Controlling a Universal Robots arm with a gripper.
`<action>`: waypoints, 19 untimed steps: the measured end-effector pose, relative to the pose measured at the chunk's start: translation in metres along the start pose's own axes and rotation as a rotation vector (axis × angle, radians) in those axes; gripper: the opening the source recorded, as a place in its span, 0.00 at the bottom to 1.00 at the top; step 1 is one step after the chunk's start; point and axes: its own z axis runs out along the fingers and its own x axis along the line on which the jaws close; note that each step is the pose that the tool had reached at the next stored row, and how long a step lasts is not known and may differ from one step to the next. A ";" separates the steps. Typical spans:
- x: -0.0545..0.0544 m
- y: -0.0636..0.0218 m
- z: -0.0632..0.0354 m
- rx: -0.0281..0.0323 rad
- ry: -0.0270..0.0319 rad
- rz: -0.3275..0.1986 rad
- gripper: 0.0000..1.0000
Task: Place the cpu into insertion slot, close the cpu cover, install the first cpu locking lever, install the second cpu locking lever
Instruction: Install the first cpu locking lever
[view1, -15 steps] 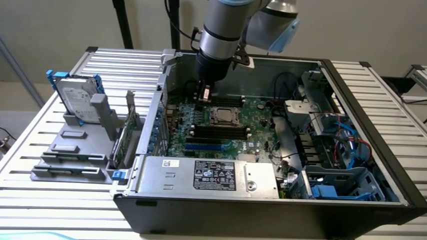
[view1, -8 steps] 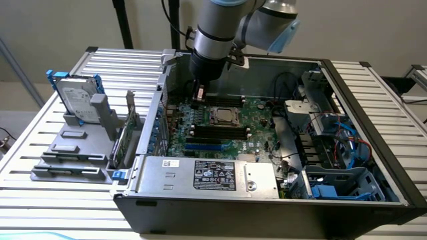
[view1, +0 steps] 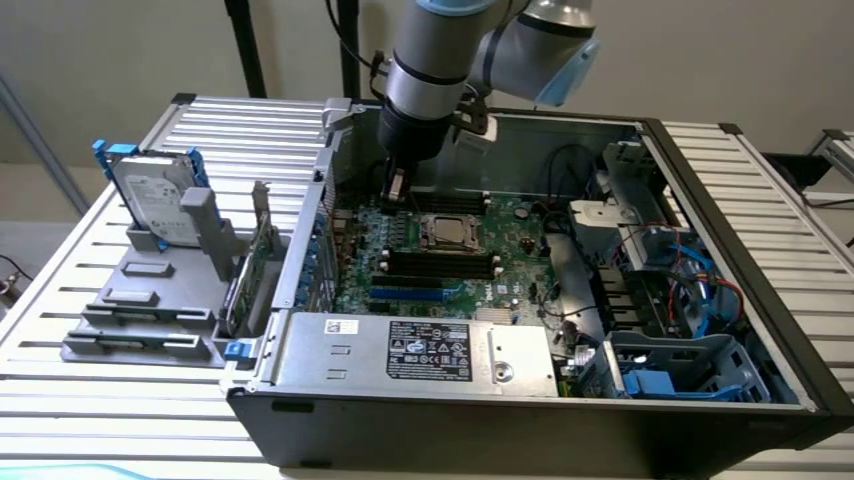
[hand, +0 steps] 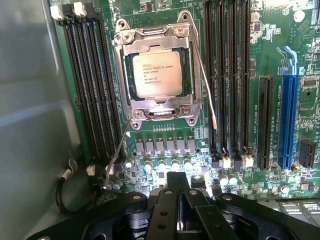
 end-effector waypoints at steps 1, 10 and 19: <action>0.000 0.0000 0.0000 -0.0009 0.0031 0.014 0.11; 0.000 0.0000 0.0000 -0.0107 0.0316 0.143 0.11; 0.000 -0.0006 0.0001 -0.0158 0.0663 0.256 0.11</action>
